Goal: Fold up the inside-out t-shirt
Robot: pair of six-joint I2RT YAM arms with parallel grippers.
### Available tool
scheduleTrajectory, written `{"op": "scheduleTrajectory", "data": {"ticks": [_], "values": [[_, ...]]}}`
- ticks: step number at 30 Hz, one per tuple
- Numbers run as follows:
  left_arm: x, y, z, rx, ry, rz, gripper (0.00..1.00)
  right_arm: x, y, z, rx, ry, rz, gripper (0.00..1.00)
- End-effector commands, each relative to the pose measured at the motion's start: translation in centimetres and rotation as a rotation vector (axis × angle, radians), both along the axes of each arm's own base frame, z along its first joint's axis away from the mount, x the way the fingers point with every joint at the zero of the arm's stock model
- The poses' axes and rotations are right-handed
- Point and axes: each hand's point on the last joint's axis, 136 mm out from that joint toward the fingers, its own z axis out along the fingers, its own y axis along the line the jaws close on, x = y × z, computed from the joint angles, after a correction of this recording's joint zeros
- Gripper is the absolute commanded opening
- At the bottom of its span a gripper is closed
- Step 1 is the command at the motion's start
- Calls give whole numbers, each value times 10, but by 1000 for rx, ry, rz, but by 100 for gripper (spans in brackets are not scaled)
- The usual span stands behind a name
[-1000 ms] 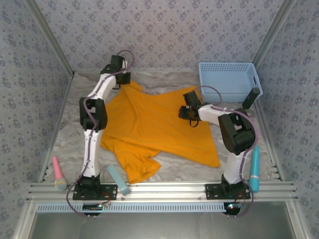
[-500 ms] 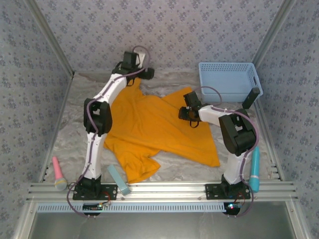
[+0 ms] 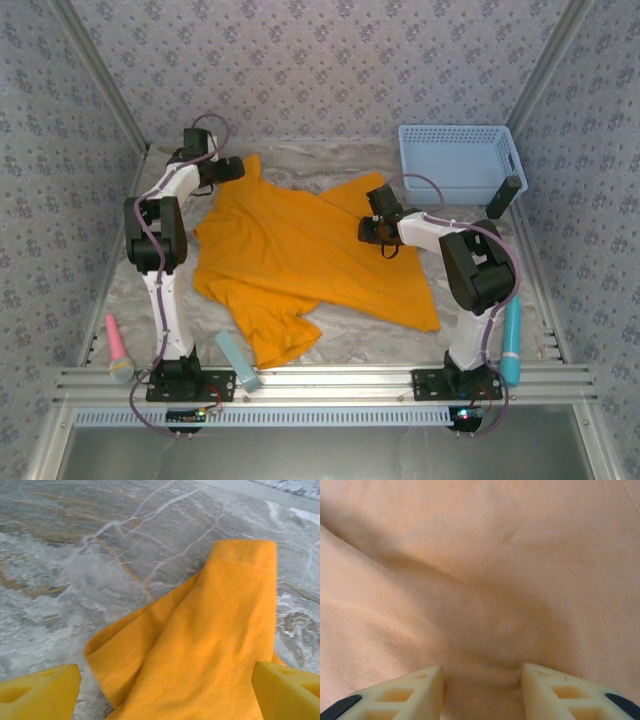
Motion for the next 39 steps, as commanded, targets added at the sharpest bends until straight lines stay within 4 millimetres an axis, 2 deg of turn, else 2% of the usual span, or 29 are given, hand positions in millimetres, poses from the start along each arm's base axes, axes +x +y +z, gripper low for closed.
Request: {"op": "scheduleTrajectory", "data": {"ticks": [1,4,7,10,12,16,19,26,28,29,30,33,36,39], "values": [[-4,-20,-11,-42,48,-40,90,-17,-11,-18,-68,60,0,46],[2,-17,-6,-68,9,-36,90,-23,-20,-23,-100,77,-36,46],[10,-13,-10,-56,60,-45,86,-28,-26,-27,-112,92,-46,46],[10,-13,-19,-56,156,-55,72,-29,-27,-28,-120,94,-39,46],[10,-11,-25,-49,169,-41,70,-28,-29,-28,-120,94,-44,46],[7,5,-32,-9,195,33,70,-24,-26,-27,-106,93,-47,46],[7,9,-33,4,197,52,68,-23,-25,-30,-109,101,-42,46],[-7,37,-40,141,277,102,64,-21,-25,-31,-112,105,-38,46],[-8,46,-40,159,280,115,61,-20,-25,-31,-112,104,-36,46],[-8,49,-40,162,284,118,53,-20,-25,-31,-113,105,-33,46],[-9,55,-40,162,291,127,50,-20,-25,-31,-113,106,-33,46],[-11,62,-41,118,306,149,51,-20,-25,-31,-114,105,-27,46],[-12,59,-40,21,308,160,58,-20,-25,-32,-114,107,-26,46],[-8,60,-43,-38,285,176,57,-18,-24,-31,-109,103,-22,46]]}}
